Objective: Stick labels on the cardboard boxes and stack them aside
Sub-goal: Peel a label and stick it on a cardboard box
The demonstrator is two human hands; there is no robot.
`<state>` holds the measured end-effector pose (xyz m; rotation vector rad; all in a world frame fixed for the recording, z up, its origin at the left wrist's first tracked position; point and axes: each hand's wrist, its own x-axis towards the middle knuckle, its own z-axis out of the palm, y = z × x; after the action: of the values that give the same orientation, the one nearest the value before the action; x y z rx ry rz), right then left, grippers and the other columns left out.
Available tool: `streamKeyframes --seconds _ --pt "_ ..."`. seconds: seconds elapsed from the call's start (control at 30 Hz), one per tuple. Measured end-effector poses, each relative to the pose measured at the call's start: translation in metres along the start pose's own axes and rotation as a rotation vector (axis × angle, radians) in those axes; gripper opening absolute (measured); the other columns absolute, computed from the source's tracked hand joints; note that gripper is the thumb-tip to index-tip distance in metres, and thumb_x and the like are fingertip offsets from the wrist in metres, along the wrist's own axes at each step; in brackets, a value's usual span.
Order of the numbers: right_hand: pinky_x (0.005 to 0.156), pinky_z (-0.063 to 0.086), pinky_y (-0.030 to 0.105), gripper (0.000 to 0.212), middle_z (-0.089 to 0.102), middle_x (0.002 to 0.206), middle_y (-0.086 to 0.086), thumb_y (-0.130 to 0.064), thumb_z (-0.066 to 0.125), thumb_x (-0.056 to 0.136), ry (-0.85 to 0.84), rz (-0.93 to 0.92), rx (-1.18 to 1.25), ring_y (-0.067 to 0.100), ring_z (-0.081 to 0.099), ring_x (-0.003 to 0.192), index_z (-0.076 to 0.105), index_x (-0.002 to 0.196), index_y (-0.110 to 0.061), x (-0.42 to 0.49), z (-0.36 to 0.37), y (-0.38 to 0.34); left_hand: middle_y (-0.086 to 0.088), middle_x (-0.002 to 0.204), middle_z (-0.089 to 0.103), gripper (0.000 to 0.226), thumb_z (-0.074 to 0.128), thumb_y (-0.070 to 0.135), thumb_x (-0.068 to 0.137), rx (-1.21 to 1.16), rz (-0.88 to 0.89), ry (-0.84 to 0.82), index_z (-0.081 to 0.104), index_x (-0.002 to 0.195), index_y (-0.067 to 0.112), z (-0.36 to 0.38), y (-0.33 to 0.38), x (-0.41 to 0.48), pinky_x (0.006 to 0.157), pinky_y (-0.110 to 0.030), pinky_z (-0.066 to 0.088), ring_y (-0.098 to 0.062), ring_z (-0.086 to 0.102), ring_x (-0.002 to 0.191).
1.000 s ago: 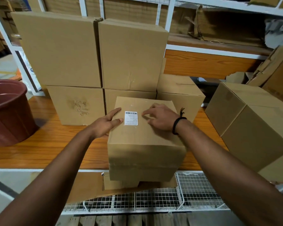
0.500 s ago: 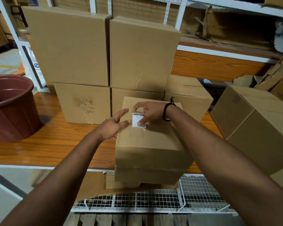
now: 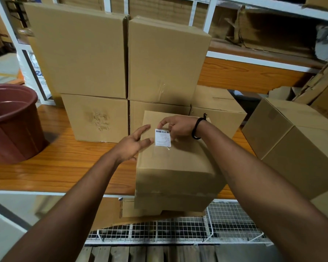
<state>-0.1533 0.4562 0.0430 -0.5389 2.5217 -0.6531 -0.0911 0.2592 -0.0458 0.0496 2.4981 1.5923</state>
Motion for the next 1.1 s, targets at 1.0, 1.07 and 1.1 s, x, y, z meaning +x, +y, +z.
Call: streamKeyframes --seconds 1.0,1.07,1.1 --pt "0.049 0.037 0.023 0.032 0.054 0.075 0.003 -0.008 0.057 0.087 0.260 0.282 0.112 0.011 0.045 0.057 0.065 0.117 0.000 0.000 0.007 -0.003 -0.005 0.148 0.044 0.058 0.057 0.058 0.090 0.056 0.023 0.058 0.030 0.141 0.061 0.001 -0.004 0.001 0.084 -0.043 0.058 -0.023 0.056 0.115" --pt "0.048 0.037 0.023 0.032 0.057 0.075 0.004 -0.008 0.058 0.087 0.266 0.290 0.131 0.012 0.046 0.057 0.066 0.116 0.000 -0.003 0.007 -0.003 -0.005 0.147 0.045 0.057 0.057 0.058 0.090 0.055 0.018 0.064 0.030 0.140 0.062 0.002 -0.004 0.001 0.081 -0.042 0.059 -0.022 0.057 0.114" --pt "0.049 0.038 0.023 0.032 0.062 0.084 0.008 -0.009 0.057 0.087 0.277 0.287 0.130 0.015 0.047 0.059 0.065 0.117 0.000 -0.001 0.009 -0.002 -0.005 0.145 0.046 0.056 0.057 0.057 0.091 0.052 0.013 0.065 0.030 0.139 0.062 0.001 -0.003 0.001 0.080 -0.042 0.059 -0.022 0.058 0.112"
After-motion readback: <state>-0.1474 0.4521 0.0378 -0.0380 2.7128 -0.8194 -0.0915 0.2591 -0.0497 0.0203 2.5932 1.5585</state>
